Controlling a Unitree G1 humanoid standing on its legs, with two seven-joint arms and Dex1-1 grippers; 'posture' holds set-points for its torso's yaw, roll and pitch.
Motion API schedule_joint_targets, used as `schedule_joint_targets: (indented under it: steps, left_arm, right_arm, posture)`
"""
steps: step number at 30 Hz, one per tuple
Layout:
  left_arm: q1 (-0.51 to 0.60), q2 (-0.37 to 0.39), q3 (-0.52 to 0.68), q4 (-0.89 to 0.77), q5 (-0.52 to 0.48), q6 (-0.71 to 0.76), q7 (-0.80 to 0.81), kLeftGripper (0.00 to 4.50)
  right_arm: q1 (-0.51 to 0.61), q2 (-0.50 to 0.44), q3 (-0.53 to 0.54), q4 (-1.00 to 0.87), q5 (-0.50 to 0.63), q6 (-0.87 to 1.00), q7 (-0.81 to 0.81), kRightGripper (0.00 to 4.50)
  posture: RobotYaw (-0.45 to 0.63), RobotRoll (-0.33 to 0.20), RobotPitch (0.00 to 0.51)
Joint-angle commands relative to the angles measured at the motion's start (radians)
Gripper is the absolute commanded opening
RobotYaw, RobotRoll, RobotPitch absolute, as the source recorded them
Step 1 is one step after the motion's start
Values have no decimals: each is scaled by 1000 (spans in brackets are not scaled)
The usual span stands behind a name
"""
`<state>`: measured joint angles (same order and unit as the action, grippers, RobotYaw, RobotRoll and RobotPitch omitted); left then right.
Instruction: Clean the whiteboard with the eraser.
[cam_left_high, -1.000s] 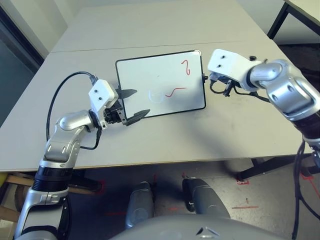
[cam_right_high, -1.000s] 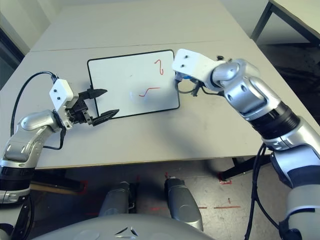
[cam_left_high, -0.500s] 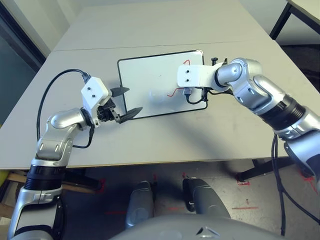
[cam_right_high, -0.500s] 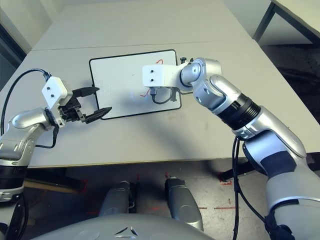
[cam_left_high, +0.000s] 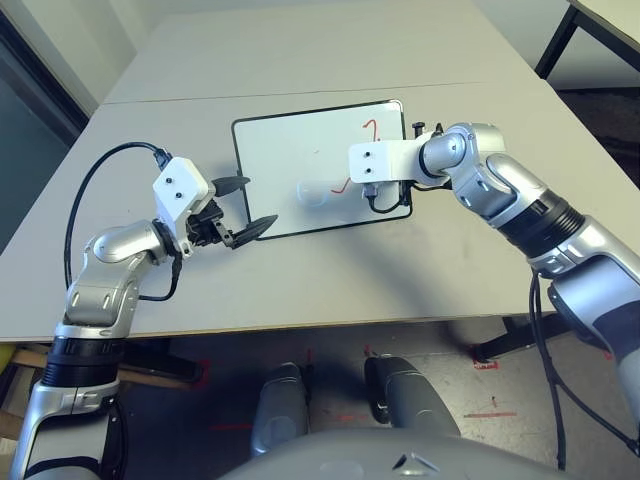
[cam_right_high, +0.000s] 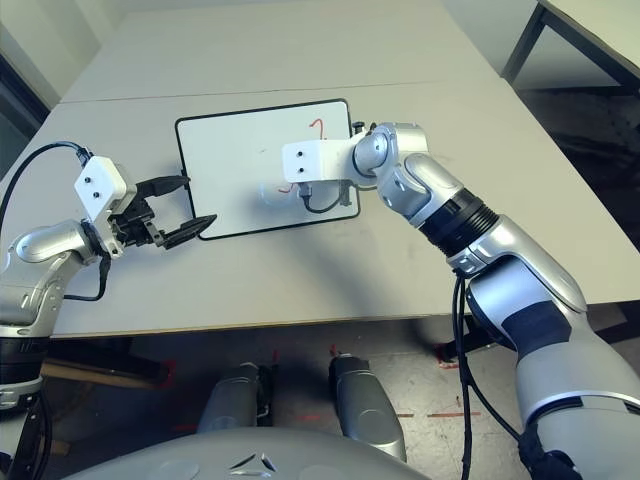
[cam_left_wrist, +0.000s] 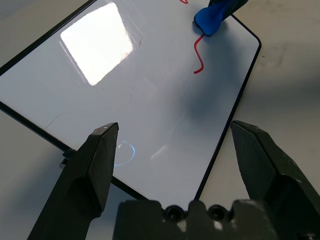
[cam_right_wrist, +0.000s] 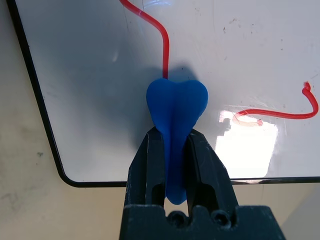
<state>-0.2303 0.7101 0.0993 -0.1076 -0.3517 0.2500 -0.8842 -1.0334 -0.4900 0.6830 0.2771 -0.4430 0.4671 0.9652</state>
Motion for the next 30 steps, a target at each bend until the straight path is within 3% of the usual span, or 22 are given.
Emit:
schedule_joint_targets:
  steps: [1, 12, 30]
  left_arm:
    - [3, 13, 7, -12, 9, 3, 1, 4500]
    - [8, 8, 5, -17, 9, 4, 6, 4500]
    - [3, 0, -6, -10, 14, -2, 8, 4500]
  right_arm:
    - [8, 42, -2, 7, -17, 10, 13, 339]
    - [-17, 137, 10, 19, -56, 14, 30, 339]
    - [12, 179, 33, 34, -146, -26, 34, 339]
  posture:
    - [-61, 0, 101]
    - [-53, 0, 102]
    - [-55, 0, 99]
